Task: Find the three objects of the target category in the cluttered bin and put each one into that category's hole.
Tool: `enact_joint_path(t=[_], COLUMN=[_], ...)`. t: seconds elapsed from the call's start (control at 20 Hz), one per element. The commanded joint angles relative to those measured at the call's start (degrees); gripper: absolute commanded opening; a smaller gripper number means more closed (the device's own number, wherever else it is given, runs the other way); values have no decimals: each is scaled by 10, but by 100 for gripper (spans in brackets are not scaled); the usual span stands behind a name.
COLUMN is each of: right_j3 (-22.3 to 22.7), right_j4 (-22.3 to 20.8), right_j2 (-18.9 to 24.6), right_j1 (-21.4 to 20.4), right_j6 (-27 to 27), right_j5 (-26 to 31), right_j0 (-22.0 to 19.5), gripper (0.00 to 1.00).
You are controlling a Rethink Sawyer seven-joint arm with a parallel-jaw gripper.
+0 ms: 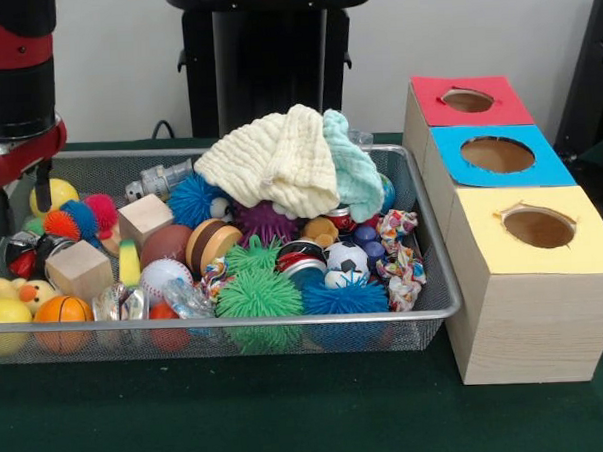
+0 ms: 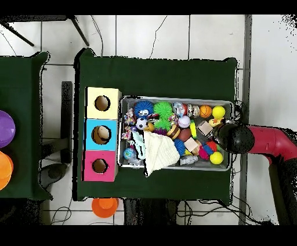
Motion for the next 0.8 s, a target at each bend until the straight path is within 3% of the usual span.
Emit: enact_joint_path(t=[0.05, 0.55, 0.8], right_j3=[14, -21, -15], right_j4=[-8, -19, -24], right_j2=[13, 24, 32], right_j1=[17, 65, 78], right_j6=[-20, -34, -30], right_j5=[-9, -34, -63], right_j0=[-6, -22, -28], gripper=[100, 100, 100])
